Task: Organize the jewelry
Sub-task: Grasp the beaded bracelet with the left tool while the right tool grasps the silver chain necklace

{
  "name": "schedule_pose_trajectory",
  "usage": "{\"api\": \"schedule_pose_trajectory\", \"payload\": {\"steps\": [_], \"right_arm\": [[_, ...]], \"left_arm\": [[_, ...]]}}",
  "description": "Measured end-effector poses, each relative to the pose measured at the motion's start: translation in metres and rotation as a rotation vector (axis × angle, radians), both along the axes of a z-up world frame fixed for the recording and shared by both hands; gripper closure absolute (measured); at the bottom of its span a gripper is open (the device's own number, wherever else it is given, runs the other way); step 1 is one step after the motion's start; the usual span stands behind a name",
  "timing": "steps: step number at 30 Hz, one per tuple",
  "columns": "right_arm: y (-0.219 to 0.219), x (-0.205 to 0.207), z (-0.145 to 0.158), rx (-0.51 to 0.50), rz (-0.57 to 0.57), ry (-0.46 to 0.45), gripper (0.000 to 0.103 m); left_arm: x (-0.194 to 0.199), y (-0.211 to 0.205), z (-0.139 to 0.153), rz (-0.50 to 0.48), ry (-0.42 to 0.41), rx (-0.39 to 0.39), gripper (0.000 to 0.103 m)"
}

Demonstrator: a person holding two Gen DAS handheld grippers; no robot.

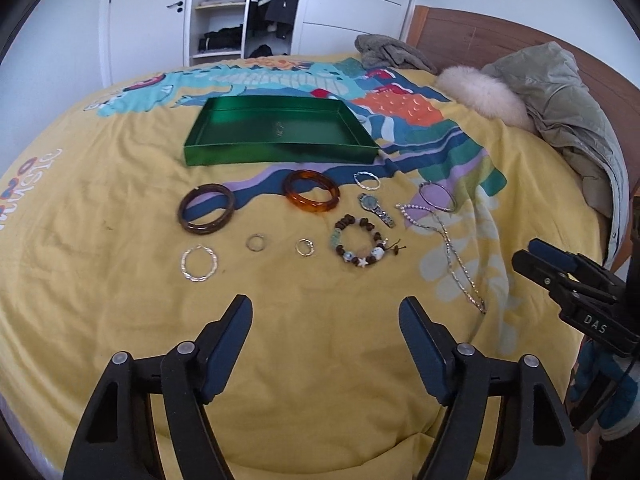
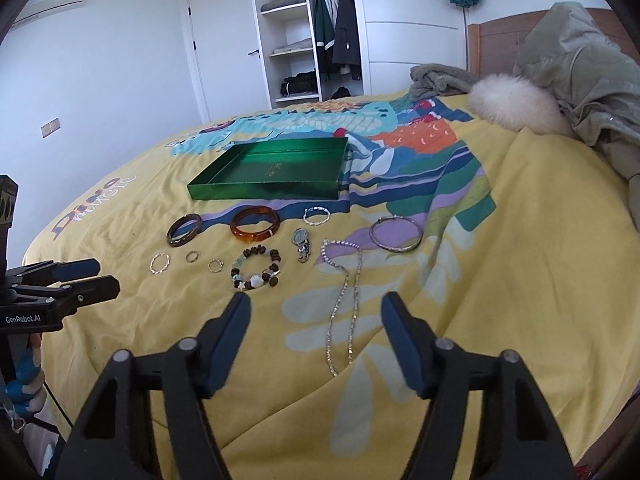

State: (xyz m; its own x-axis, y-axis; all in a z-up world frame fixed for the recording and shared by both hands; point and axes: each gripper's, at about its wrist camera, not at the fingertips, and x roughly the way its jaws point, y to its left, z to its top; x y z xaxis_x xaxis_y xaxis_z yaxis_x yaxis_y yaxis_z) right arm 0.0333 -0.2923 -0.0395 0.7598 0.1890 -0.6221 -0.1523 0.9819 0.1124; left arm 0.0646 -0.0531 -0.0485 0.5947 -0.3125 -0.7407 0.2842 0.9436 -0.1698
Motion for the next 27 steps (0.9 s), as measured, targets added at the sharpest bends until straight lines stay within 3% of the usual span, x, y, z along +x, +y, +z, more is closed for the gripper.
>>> {"api": "schedule_pose_trajectory", "payload": {"steps": [2,9,19,27], "right_arm": [[-0.003,0.011,-0.007,0.001,0.016,0.027,0.062],[-0.01,0.047,-0.033,0.024,0.074,0.115,0.062],[-0.021,0.087,-0.056,0.027,0.129,0.21,0.062],[-0.023,0.112,-0.075,0.037,0.152,0.299,0.062]], "left_arm": [[0.01,-0.008,-0.006,-0.021,0.031,-0.015,0.035],[0.054,-0.028,-0.034,-0.036,0.183,-0.127,0.045],[0.107,-0.035,-0.078,0.139,0.413,-0.314,0.062],[0.124,-0.033,-0.096,0.258,0.542,-0.324,0.064]]}}
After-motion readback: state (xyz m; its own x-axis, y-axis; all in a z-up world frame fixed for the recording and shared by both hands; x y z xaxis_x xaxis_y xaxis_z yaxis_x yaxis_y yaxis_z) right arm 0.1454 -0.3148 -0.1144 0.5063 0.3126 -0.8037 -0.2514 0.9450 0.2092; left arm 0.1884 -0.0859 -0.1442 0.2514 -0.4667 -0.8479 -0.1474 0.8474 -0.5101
